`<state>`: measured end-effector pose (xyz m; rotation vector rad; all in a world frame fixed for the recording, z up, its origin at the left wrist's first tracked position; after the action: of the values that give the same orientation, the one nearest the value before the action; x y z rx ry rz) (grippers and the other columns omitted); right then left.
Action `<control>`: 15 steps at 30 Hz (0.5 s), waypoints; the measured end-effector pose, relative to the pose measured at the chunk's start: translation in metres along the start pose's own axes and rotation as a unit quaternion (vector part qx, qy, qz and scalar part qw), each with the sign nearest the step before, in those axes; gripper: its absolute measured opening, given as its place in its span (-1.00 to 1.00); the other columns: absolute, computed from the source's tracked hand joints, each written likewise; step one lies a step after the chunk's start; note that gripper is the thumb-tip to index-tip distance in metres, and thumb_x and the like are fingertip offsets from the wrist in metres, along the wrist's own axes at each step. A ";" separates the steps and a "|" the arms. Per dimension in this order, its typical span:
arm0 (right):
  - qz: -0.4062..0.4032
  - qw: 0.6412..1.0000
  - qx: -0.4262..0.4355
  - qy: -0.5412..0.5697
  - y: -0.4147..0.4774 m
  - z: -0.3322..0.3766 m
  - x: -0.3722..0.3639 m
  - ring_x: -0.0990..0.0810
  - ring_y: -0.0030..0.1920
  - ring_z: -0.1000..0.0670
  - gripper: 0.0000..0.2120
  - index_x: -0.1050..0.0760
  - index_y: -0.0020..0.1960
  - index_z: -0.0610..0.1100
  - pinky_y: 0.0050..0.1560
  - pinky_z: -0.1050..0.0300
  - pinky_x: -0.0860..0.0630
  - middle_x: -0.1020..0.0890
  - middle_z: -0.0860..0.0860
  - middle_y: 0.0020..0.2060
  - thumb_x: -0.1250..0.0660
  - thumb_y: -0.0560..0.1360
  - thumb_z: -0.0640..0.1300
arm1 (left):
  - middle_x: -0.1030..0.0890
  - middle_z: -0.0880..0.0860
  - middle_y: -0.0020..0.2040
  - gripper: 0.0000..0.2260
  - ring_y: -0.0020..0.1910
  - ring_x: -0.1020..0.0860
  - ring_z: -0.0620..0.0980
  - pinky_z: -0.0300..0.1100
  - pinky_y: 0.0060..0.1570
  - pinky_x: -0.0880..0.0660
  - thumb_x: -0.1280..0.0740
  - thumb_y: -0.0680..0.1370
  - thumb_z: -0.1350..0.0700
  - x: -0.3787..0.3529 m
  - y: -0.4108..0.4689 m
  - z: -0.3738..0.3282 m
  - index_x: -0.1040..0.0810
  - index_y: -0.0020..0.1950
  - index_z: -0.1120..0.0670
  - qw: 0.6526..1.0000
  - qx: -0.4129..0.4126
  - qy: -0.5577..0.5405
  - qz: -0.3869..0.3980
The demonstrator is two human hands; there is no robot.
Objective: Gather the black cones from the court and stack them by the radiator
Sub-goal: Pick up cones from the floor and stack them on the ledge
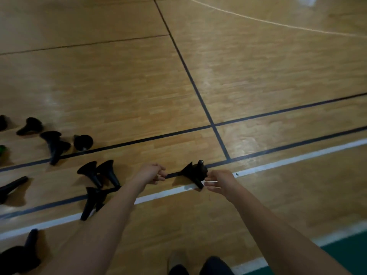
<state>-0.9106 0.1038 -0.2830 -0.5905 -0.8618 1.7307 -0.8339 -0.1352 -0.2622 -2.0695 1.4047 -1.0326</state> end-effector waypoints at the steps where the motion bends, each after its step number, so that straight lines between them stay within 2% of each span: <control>1: -0.009 1.000 -0.010 0.008 0.011 0.004 0.003 -0.62 -0.10 -0.14 -0.71 -0.45 0.27 -0.32 -0.29 0.13 -0.56 -0.59 -0.30 0.09 -0.22 0.59 -0.23 | -0.64 0.08 -0.08 -0.76 -0.15 -0.60 -0.01 -0.19 -0.22 -0.49 -0.08 0.65 0.19 -0.004 0.014 -0.010 -0.52 0.14 0.17 1.000 0.003 0.013 0.008; 3: -0.021 0.999 -0.020 0.021 0.024 0.006 0.008 -0.64 -0.07 -0.11 -0.73 -0.47 0.24 -0.31 -0.31 0.14 -0.56 -0.62 -0.20 0.03 -0.23 0.59 -0.22 | -0.64 0.08 -0.08 -0.76 -0.15 -0.60 0.00 -0.18 -0.20 -0.49 -0.07 0.65 0.19 -0.011 0.030 -0.022 -0.52 0.16 0.17 1.000 0.005 0.022 0.019; 7: -0.054 0.997 -0.045 0.029 0.078 0.020 0.028 -0.64 0.01 -0.13 -0.77 -0.51 0.17 -0.29 0.01 0.01 -0.60 -0.64 -0.16 -0.03 -0.24 0.58 -0.21 | -0.65 0.10 -0.02 -0.74 -0.16 -0.60 -0.01 -0.17 -0.17 -0.49 -0.07 0.66 0.17 -0.040 0.091 -0.052 -0.51 0.19 0.17 0.996 0.028 0.070 0.054; 10: -0.055 0.996 -0.059 0.044 0.119 0.036 0.044 -0.62 -0.05 -0.13 -0.83 -0.50 0.11 -0.28 0.01 0.01 -0.59 -0.64 -0.17 -0.07 -0.23 0.58 -0.23 | -0.64 0.12 -0.07 -0.74 -0.20 -0.58 0.00 -0.19 -0.24 -0.45 -0.07 0.66 0.18 -0.060 0.138 -0.075 -0.51 0.19 0.20 0.994 0.038 0.088 0.059; 15: -0.072 0.992 -0.073 0.076 0.205 0.052 0.068 -0.64 -0.10 -0.11 -0.83 -0.47 0.14 -0.28 -0.08 0.07 -0.59 -0.64 -0.20 -0.03 -0.24 0.59 -0.23 | -0.59 0.12 -0.14 -0.75 -0.27 -0.53 -0.01 -0.21 -0.29 -0.41 -0.06 0.66 0.20 -0.083 0.229 -0.094 -0.49 0.19 0.23 0.991 0.065 0.105 0.053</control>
<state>-1.0916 0.1193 -0.4105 -0.7300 -0.9041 1.4819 -1.0605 -0.1436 -0.3919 -1.8156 1.4873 -1.2907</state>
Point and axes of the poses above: each hand's wrist, its own y-axis towards the middle knuckle, its own x-axis out of the back of the hand, z = x × y, the point moved 8 cm from there along y, towards the middle knuckle
